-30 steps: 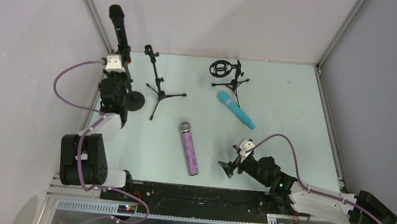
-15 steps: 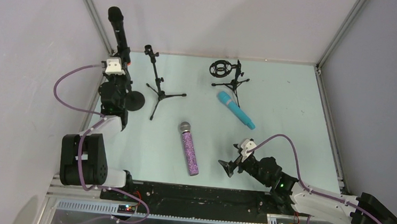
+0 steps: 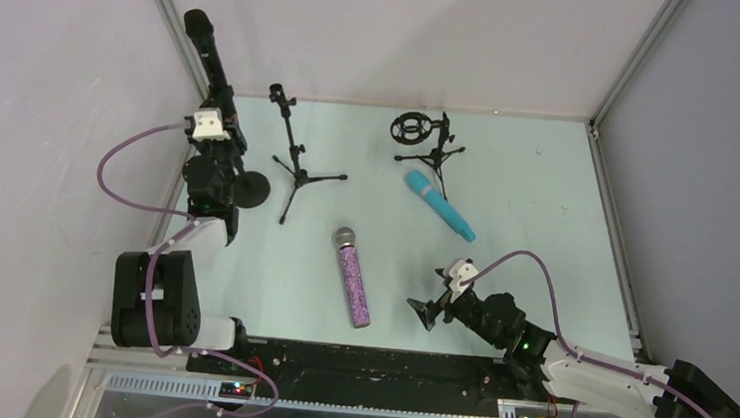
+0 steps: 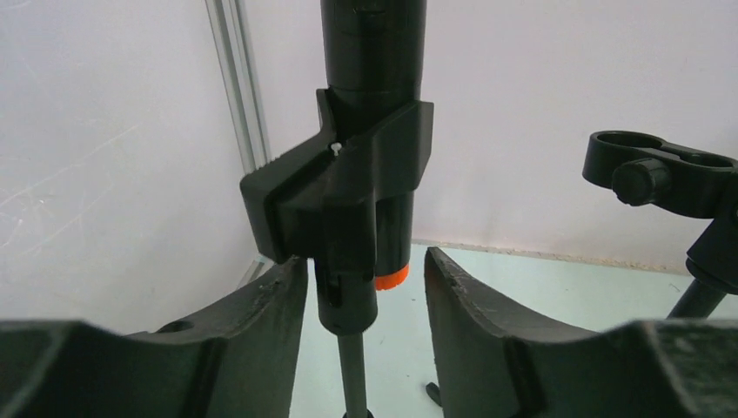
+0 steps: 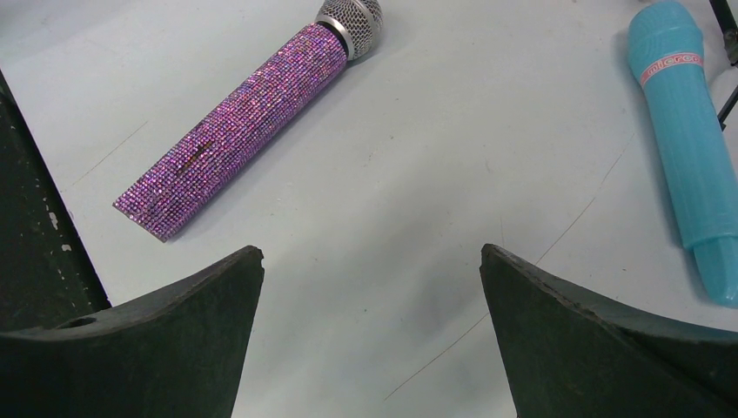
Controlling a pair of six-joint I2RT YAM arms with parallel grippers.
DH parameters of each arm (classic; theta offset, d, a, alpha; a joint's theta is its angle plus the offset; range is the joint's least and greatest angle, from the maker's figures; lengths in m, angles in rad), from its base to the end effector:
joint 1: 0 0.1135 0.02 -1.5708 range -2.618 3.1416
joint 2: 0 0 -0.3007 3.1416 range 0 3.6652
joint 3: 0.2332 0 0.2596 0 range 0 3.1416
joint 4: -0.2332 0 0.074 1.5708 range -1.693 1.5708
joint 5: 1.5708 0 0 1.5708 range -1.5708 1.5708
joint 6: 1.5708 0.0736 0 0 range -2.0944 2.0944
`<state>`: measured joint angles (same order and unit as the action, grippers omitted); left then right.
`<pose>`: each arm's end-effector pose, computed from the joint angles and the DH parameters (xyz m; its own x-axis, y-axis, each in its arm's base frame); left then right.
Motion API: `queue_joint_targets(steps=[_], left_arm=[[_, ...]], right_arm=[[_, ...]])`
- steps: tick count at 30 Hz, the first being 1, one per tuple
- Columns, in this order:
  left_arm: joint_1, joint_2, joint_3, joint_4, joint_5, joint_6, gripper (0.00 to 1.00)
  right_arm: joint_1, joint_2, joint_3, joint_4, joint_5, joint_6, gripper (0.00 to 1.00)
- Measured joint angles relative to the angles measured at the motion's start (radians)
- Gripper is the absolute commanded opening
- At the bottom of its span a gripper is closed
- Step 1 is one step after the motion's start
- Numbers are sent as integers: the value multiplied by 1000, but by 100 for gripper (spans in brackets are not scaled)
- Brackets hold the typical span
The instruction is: Attach the microphones to the stand
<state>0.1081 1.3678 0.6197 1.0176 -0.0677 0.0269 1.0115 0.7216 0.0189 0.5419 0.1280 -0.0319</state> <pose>0.3250 0.0403 0.3194 0.2600 0.0552 -0.9640 -0.1795 0.9837 0.0079 0.0986 0.1398 0.1711 -0.0602 -0.1558 -0.9859 -0.7761 0.6284 -0.0519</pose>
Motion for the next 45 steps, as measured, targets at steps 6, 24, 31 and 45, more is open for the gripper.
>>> queue_joint_targets(steps=[6, 24, 31, 45], left_arm=[[0, -5, -2, 6, -19, 1, 81], [-61, -148, -3, -60, -191, 158, 100], [-177, -201, -3, -106, -300, 357, 100], [-309, -404, -3, -113, -289, 523, 100]], right_arm=[[0, 0, 0, 0, 0, -4, 99], [0, -2, 0, -5, 0, -7, 99], [0, -15, 0, -11, -1, -7, 100], [0, -18, 0, -12, -1, -6, 99]])
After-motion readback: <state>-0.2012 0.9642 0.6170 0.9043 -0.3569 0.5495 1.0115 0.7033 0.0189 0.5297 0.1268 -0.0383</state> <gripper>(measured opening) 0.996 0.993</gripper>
